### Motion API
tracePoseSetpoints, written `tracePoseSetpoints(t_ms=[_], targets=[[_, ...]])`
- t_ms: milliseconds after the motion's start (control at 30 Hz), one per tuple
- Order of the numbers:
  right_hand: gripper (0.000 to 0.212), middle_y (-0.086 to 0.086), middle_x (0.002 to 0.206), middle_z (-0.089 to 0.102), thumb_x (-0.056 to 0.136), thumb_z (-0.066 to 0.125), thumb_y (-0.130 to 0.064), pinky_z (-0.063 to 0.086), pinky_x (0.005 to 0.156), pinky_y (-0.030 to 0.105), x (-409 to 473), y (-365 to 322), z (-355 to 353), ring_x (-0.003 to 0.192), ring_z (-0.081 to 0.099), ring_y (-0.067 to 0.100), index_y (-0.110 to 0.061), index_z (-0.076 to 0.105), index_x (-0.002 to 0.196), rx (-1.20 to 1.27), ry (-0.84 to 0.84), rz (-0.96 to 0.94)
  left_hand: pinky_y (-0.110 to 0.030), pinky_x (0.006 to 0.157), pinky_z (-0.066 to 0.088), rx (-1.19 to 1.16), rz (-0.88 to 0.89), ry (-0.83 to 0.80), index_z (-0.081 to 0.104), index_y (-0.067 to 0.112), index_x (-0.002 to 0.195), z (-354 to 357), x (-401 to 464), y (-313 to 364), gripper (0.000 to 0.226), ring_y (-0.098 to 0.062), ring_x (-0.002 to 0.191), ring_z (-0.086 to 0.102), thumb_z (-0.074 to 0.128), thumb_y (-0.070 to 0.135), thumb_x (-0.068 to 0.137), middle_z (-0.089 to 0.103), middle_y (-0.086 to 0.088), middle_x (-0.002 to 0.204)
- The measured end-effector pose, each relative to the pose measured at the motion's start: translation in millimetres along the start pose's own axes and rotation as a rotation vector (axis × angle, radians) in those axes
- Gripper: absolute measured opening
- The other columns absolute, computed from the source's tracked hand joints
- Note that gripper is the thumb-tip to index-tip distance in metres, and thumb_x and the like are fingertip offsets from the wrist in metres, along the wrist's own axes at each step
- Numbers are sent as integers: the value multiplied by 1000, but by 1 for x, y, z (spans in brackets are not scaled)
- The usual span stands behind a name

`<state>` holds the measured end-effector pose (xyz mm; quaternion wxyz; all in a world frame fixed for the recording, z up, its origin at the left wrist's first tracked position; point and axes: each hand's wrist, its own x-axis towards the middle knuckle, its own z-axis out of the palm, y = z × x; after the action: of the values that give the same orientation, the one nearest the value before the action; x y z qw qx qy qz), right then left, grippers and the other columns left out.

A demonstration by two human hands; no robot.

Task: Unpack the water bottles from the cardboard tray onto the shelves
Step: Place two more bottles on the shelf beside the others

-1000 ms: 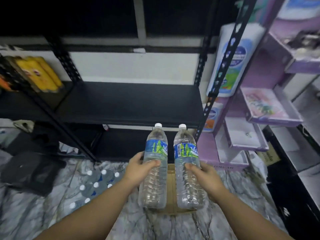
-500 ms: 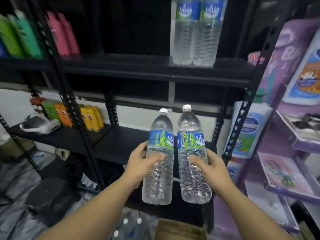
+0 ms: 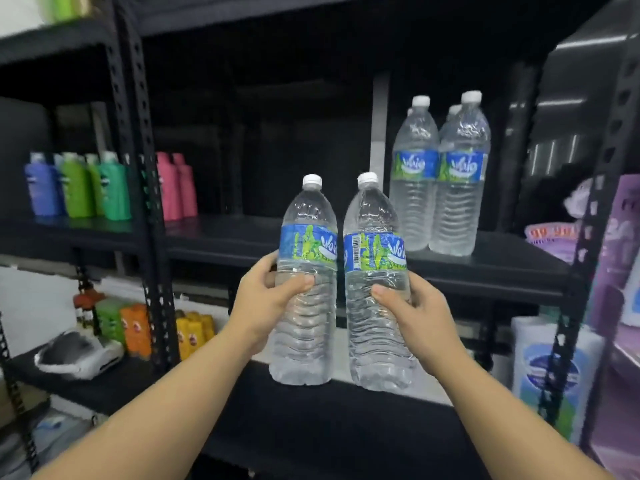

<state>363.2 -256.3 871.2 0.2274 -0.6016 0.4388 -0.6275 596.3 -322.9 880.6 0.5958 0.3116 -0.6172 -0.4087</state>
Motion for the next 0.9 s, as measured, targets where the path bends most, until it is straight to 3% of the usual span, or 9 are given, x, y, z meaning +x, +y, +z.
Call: tracePoseSetpoints(t_ms=[67,200,267,367,433,533,633,733,900], targets=[[19,-14,104,79,93,76,-26,54,86,28,30,-9,21,98,74,5,-32,76,111,1,15,-46,-46,92,60,-12,57,9,68,19,128,-17,35,12,51,-30,101,77,86,9,82,80,-10,108],[11,-19,95,78,92,78,-29,52,77,19,91,-25,64,86,72,-3,-32,74,101,21,55,-109,-29,70,61,2,151,27,69,21,124,-50,104,40,49,-22,87,77,84,5,81,81,-9,97],[8,-23,86,75,92,79,-29,50,72,14,122,-33,86,78,68,-5,-30,74,98,37,76,-147,-30,73,61,25,186,26,68,21,127,-66,135,50,52,-22,90,78,86,8,80,81,-8,99],[17,-16,99,78,92,78,-32,55,83,23,165,-44,115,93,73,0,-27,75,108,51,95,-188,-39,80,63,63,232,37,66,23,131,-84,175,58,55,-21,92,79,87,11,81,81,-5,101],[22,-14,105,79,91,79,-35,57,91,31,191,-46,131,99,73,3,-29,76,113,39,97,-203,-41,75,64,72,255,56,66,24,132,-95,198,58,57,-20,89,79,88,13,80,81,-5,99],[24,-17,105,78,89,80,-40,59,93,36,224,-41,152,98,74,2,-36,74,112,8,106,-197,-29,65,60,69,283,88,66,25,131,-108,226,53,59,-15,82,78,89,12,79,81,-3,94],[28,-17,103,78,87,80,-41,59,92,36,248,-31,169,96,74,2,-38,72,114,-41,98,-195,-26,69,58,115,312,107,63,30,134,-122,249,39,66,-16,85,78,93,18,76,81,-4,96],[30,-19,104,78,87,81,-38,58,91,33,261,-16,183,95,73,-1,-38,71,114,-68,71,-169,-35,83,61,170,305,128,59,35,138,-134,264,16,77,-17,93,78,97,26,71,80,-2,102],[39,-20,109,77,86,83,-38,57,100,42,277,18,200,102,73,1,-40,68,121,-61,48,-125,-35,90,61,159,288,140,49,36,145,-146,284,-16,84,-12,100,76,94,30,74,75,-3,116]])
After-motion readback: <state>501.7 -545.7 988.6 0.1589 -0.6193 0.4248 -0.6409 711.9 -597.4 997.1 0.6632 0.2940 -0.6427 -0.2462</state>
